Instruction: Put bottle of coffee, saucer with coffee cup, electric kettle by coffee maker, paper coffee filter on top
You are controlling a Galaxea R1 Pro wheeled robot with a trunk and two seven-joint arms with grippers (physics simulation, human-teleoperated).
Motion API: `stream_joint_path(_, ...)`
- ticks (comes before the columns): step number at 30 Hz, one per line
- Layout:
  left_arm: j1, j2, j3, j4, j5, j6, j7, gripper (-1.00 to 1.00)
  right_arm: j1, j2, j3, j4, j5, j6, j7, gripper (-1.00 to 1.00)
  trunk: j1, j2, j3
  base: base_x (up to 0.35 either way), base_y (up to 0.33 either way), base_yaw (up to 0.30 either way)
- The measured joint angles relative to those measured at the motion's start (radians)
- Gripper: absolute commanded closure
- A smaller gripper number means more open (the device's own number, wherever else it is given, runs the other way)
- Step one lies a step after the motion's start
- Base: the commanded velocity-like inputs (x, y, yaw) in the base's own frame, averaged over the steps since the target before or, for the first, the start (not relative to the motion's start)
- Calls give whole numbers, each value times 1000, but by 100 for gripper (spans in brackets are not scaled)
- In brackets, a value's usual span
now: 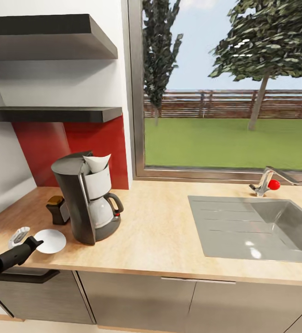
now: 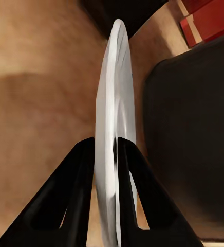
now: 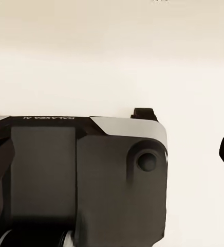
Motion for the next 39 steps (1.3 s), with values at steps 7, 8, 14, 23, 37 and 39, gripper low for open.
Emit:
stream_joint_path(7,0,-1,0,0,3,0,-1,100,1,0,0,0,0,0,0,-100,0,0,0,172,0,0)
stream_joint_path(8,0,-1,0,0,3,0,-1,100,1,0,0,0,0,0,0,-100,0,0,0,21,0,0)
stream_joint_path(14,0,-7,0,0,0,-1,-1,100,1,0,0,0,0,0,0,-100,0,0,0,5,0,0)
stream_joint_path(23,0,-10,1,2,4,-1,3,-100,1,0,0,0,0,0,0,-100,0,0,0,0,0,0)
stream_joint_path(37,0,-12,3,2,5,-2,3,-100,1,0,0,0,0,0,0,-100,0,0,0,0,0,0)
stream_joint_path(39,0,-12,3,2,5,-2,3,-100,1,0,0,0,0,0,0,-100,0,0,0,0,0,0)
